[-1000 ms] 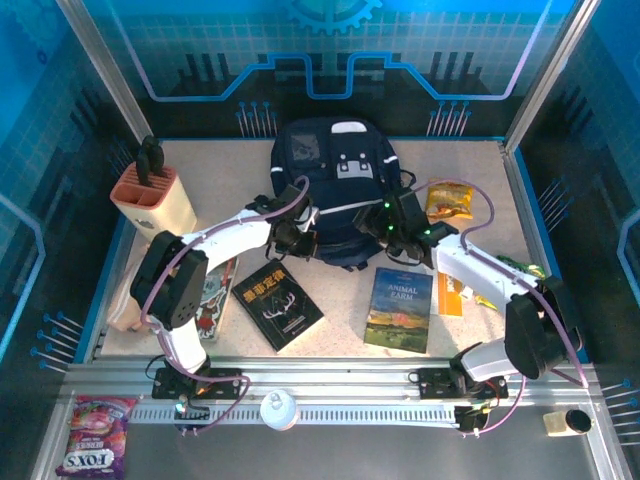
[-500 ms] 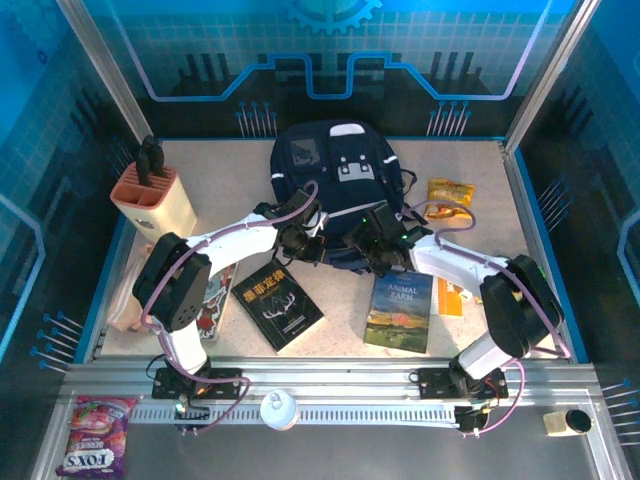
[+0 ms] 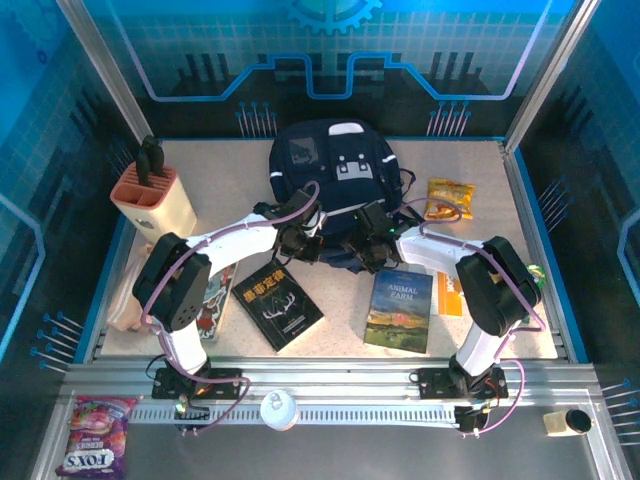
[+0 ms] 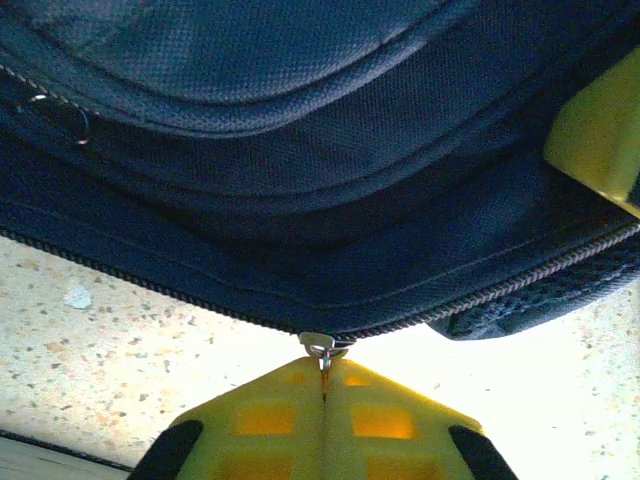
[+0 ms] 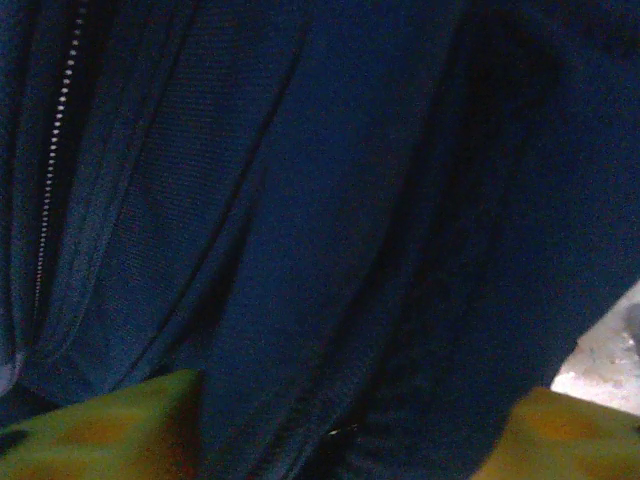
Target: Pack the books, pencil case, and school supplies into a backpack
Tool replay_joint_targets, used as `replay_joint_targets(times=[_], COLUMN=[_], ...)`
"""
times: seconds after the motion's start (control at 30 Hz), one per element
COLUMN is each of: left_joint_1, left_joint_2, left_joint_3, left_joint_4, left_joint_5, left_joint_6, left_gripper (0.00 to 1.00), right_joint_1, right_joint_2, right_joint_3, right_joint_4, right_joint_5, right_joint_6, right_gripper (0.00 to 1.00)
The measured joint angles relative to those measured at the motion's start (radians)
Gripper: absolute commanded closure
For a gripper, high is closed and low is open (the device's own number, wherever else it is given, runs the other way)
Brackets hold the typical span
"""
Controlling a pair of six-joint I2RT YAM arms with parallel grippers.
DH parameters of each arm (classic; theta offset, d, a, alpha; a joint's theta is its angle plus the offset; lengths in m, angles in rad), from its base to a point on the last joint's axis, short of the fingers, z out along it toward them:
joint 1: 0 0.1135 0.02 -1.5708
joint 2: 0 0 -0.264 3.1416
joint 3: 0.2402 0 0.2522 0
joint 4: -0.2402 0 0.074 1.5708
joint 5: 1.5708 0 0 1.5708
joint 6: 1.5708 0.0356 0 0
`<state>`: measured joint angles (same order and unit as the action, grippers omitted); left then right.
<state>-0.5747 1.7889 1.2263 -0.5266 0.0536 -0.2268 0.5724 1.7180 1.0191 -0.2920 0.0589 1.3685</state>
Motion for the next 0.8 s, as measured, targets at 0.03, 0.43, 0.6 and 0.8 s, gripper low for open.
replay_joint_targets(times=[0.03,0.43,0.6,0.8], left_joint_1=[0.003,0.175,0.24,0.289], left_joint_2=[0.0,0.012,0.053,0.136], left_joint_3=[0.0,-0.002,0.013,0.126], left_joint_4=[0.0,0.006,0.019,0.013], left_joint_5=[-0.004,-0.087,-0.084,-0.139], left_joint_6=[0.002,0.085,0.105,0.131], left_gripper=[1.0,1.0,1.0,0.94], right_joint_1=[-0.002,-0.039,-0.043,-0.048], right_joint_2=[0.0,-0.041,-0.05,-0.053], right_joint_3=[-0.003,-0.039,-0.038,-0.039], right_joint_4=[0.002,0.04,0.046,0.047], right_joint_5=[0.0,0.01,0.019,0.017], right_joint_6=[-0.002,-0.075,-0.103,-0.129], right_gripper=[0.56,0.69,0.69,0.69])
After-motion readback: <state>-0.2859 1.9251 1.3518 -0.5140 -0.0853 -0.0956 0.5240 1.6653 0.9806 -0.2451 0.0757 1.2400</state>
